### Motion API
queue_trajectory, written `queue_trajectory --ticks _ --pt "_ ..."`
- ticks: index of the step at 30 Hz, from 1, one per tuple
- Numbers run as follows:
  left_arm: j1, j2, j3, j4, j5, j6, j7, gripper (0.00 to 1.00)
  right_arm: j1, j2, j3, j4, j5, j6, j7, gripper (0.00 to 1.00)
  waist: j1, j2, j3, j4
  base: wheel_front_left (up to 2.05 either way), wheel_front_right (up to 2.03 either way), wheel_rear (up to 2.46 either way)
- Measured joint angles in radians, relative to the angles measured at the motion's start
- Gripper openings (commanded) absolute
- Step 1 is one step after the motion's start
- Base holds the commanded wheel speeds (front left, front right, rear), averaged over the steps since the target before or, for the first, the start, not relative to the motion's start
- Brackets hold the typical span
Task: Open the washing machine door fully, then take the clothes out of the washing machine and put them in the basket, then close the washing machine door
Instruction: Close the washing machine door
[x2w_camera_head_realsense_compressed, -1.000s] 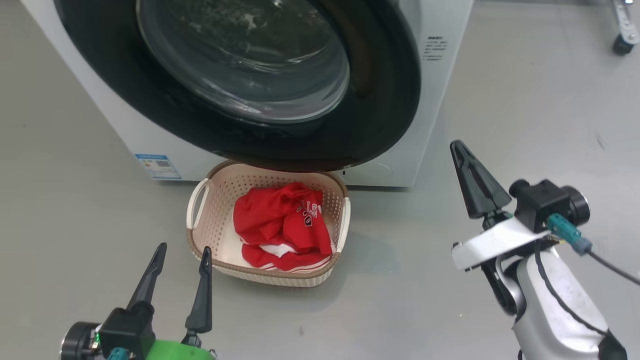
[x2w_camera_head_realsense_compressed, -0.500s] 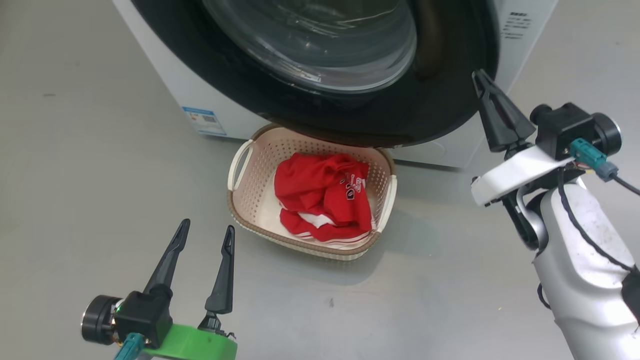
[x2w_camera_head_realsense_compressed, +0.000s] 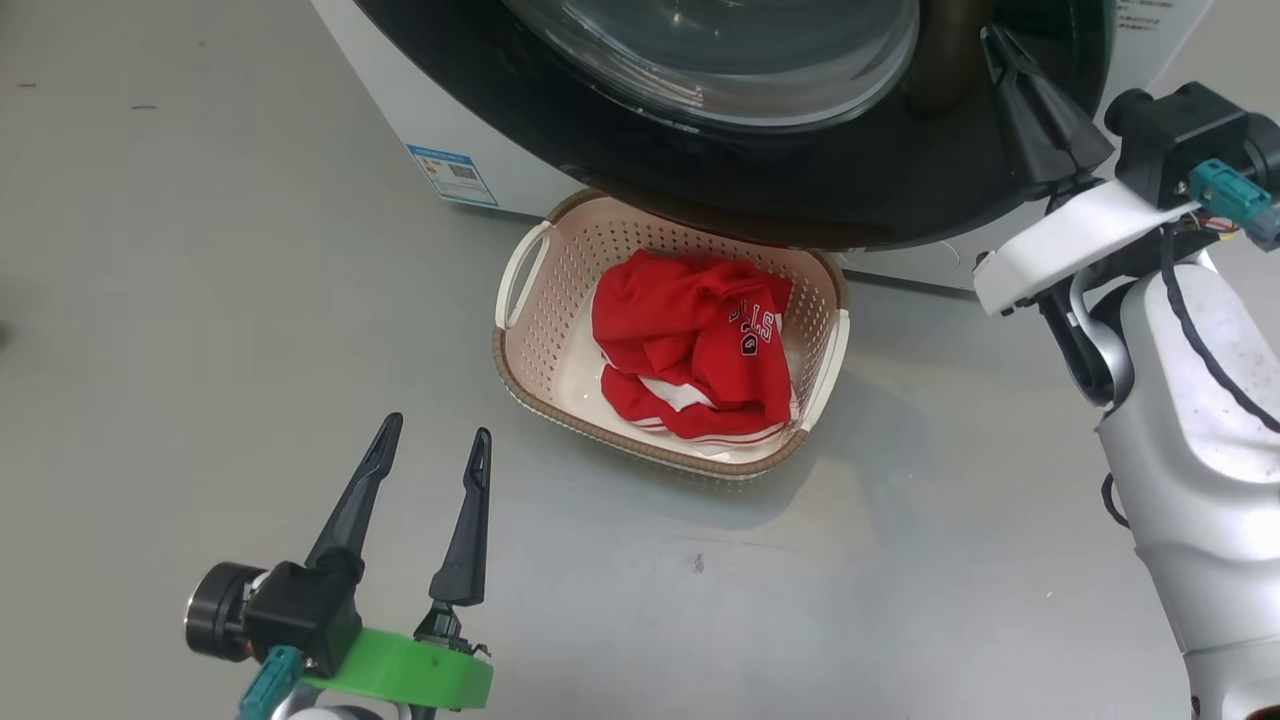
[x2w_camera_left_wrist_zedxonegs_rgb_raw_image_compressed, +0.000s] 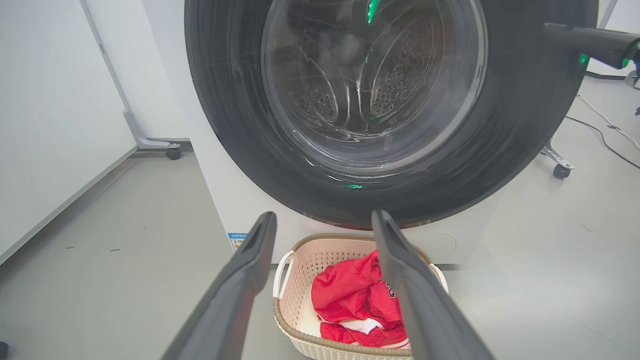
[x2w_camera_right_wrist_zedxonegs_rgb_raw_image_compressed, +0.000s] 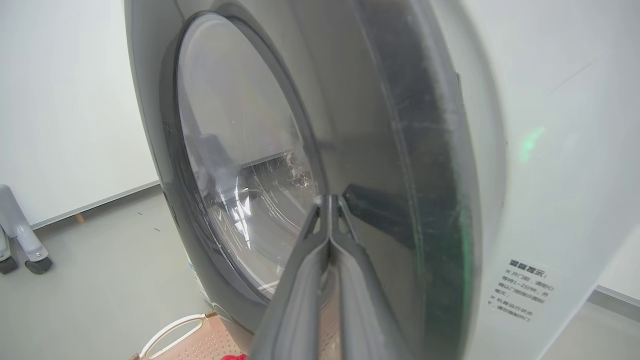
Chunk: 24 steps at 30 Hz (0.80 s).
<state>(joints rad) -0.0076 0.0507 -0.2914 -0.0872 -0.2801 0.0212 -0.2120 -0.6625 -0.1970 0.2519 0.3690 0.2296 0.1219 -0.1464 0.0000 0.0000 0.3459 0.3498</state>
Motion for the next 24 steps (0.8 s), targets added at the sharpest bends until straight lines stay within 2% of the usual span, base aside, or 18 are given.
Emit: queue_trajectory --ticks 7,18,24 --pt "-0.014 -0.001 -0.005 0.014 -0.002 0.0 -0.009 1.0 -0.062 -0.005 0.004 0.037 0.008 0.0 0.001 0.0 0.0 0.0 0.024 0.001 0.0 0.0 0.0" --pt "-0.059 -0.005 -0.035 0.041 -0.02 -0.002 -0.02 1.0 -0.201 -0.061 -0.003 0.108 0.007 0.009 0.028 0.0 0.0 0.0 0.067 0.015 0.0 0.0 0.0" --pt "-0.077 -0.006 -0.035 0.054 -0.028 -0.001 -0.028 1.0 -0.249 -0.067 -0.008 0.149 0.007 0.009 0.027 0.0 0.0 0.0 0.078 0.031 0.0 0.0 0.0"
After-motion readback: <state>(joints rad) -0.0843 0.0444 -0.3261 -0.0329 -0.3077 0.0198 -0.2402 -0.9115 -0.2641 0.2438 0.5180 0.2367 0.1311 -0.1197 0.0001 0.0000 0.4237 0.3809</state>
